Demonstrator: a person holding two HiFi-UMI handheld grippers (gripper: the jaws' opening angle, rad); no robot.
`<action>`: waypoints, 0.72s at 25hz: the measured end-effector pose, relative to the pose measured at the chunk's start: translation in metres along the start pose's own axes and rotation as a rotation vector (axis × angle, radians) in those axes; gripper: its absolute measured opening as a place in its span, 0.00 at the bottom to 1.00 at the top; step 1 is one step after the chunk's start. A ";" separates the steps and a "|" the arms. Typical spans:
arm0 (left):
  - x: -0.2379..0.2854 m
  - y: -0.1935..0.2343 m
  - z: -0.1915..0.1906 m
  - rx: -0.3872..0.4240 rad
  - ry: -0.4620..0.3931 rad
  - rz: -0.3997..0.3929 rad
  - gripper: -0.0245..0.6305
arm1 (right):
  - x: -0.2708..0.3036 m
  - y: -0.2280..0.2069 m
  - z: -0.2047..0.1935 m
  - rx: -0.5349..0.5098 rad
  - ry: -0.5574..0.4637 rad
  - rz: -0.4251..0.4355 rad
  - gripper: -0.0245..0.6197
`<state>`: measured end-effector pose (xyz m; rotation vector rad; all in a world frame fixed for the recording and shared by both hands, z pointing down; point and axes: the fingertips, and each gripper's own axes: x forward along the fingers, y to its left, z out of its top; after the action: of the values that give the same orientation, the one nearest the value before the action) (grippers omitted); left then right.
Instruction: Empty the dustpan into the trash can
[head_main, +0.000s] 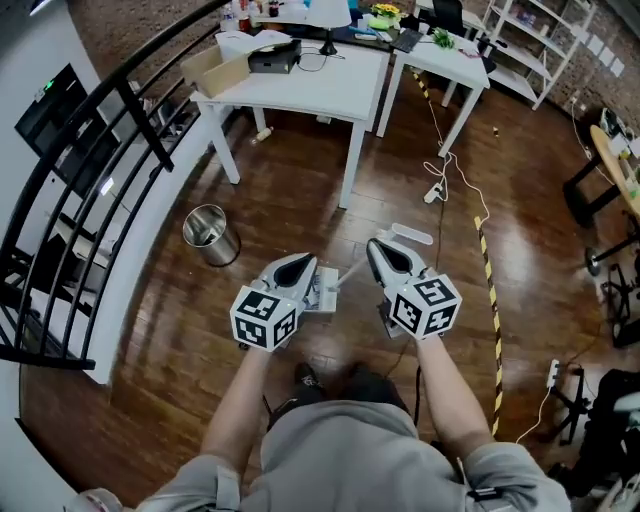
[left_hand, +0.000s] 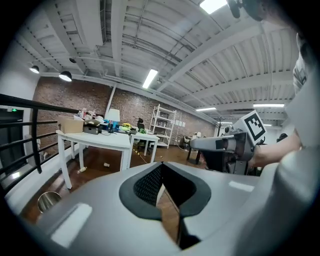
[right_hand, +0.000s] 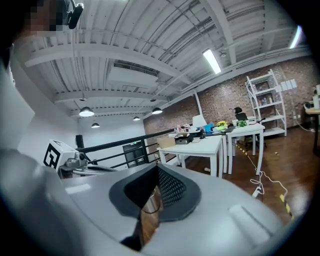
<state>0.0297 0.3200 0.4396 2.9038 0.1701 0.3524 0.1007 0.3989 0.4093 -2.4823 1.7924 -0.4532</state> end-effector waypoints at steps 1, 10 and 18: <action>0.009 0.000 -0.003 0.001 0.014 -0.015 0.05 | -0.001 -0.010 -0.004 0.010 0.006 -0.030 0.04; 0.077 -0.016 -0.026 0.051 0.094 -0.101 0.05 | -0.008 -0.079 -0.050 0.060 0.072 -0.158 0.04; 0.114 -0.021 -0.052 0.043 0.147 -0.104 0.04 | 0.000 -0.131 -0.113 0.135 0.175 -0.151 0.17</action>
<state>0.1250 0.3660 0.5098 2.8964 0.3543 0.5498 0.1918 0.4564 0.5441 -2.5625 1.5729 -0.7957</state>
